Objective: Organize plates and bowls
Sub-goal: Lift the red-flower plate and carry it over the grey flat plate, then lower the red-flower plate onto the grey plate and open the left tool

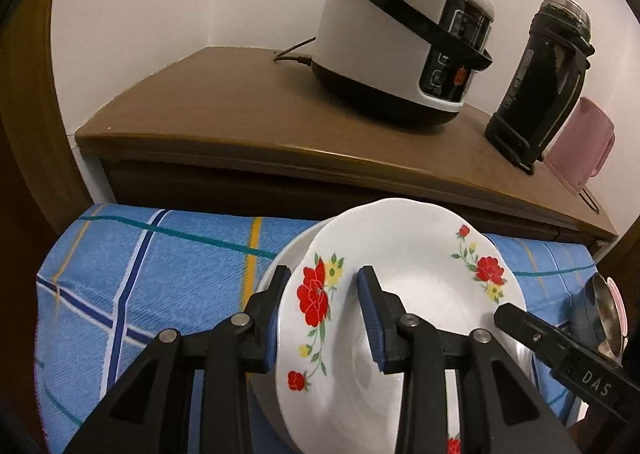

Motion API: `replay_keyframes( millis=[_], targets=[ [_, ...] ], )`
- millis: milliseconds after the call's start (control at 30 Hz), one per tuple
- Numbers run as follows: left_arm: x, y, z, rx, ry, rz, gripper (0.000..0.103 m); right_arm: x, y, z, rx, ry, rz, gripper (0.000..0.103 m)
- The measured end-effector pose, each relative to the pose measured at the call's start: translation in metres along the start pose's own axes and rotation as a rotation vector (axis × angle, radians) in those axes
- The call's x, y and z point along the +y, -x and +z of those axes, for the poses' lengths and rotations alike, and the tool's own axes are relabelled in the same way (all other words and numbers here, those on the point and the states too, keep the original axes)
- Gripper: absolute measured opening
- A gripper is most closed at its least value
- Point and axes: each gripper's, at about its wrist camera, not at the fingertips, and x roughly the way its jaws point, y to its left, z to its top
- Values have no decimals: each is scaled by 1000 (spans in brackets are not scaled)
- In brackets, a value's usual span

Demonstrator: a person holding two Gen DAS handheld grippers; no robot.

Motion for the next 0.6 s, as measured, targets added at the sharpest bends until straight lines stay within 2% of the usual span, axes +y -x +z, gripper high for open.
replay_keyframes(
  millis=[333,600],
  targets=[
    [-3,-14,2,-4,-26,26,38,0,-13,1,-12,-9,-35,23],
    [-1,-15,6,-13,-5,30,38,8,-15,-4,-62,31,-77,25]
  ],
)
